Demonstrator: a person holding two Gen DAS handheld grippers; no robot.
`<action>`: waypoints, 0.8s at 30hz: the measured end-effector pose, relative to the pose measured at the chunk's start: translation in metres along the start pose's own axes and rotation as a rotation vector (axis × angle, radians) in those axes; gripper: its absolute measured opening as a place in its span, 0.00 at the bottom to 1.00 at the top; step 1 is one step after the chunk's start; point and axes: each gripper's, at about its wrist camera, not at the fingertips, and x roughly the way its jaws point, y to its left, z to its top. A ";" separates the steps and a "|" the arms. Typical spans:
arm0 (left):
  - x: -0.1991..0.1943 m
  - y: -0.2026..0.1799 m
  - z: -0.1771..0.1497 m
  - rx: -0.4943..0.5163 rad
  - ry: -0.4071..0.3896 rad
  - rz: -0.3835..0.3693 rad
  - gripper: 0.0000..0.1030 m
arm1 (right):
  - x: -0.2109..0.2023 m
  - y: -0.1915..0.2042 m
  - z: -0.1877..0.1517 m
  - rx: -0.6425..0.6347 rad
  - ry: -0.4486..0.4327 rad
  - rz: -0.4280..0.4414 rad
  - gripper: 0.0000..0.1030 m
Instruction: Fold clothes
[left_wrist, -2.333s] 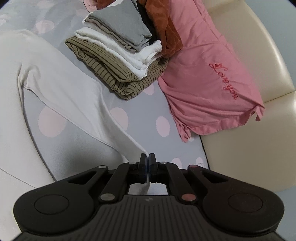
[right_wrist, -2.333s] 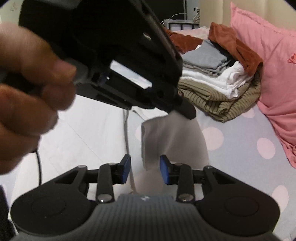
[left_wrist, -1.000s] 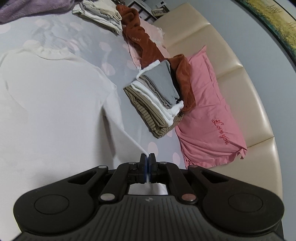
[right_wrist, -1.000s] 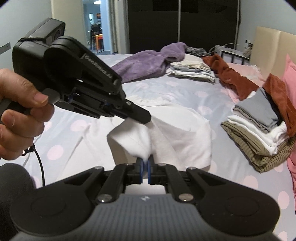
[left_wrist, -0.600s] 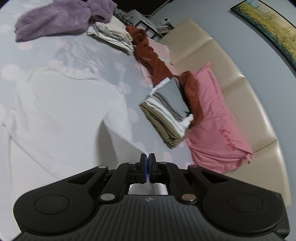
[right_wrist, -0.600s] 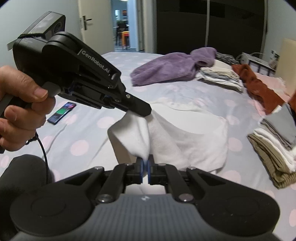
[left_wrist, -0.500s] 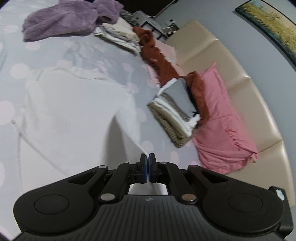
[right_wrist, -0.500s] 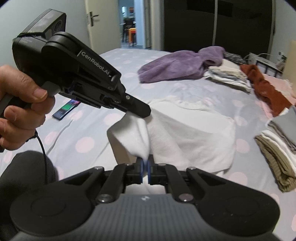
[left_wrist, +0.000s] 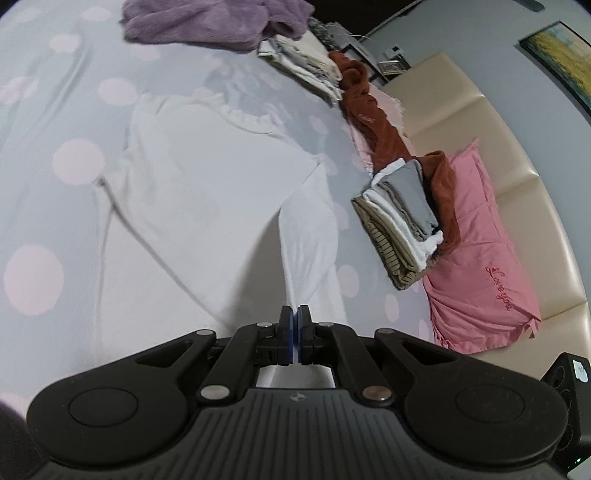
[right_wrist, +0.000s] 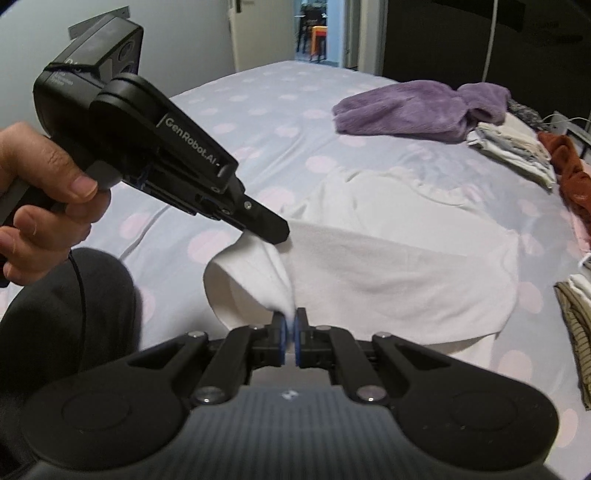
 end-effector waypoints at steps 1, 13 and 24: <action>0.000 0.005 -0.002 -0.012 0.003 0.008 0.00 | 0.002 0.002 -0.001 -0.005 0.007 0.010 0.05; 0.053 0.039 -0.010 -0.016 0.165 0.260 0.00 | 0.060 0.015 -0.017 -0.056 0.154 0.111 0.05; 0.106 0.062 -0.027 -0.011 0.279 0.447 0.08 | 0.124 0.029 -0.055 -0.093 0.288 0.169 0.05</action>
